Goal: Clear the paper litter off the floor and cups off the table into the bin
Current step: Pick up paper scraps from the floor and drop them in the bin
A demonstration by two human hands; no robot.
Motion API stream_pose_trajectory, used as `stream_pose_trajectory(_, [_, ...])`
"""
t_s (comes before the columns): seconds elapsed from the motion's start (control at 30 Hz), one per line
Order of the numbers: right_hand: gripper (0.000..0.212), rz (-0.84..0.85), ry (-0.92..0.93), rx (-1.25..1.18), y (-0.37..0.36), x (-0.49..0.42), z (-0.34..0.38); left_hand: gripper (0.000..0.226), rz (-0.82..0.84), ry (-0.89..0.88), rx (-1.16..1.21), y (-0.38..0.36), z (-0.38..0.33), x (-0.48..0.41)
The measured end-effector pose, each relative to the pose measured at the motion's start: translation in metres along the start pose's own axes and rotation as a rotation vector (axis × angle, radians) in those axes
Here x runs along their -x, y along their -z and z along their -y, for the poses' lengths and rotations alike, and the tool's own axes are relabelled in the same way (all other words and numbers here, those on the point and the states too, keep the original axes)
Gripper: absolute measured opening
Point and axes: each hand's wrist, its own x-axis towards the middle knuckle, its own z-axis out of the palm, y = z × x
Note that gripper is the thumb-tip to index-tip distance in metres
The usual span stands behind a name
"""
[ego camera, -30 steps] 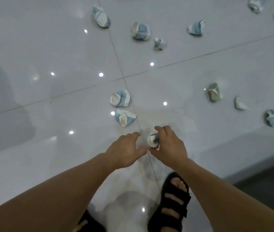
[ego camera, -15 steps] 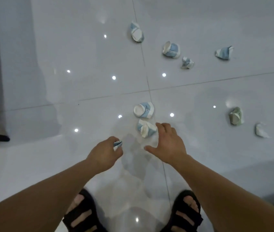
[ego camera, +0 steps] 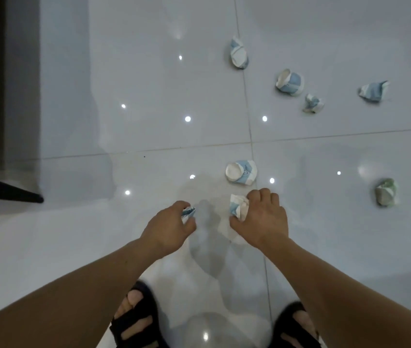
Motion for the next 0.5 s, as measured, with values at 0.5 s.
stream_pose_trajectory(0.5, [0.067, 0.079, 0.434, 0.088, 0.412, 0.215, 0.106, 0.041, -0.232, 0.012, 0.088, 0.262, -0.14, 0.342])
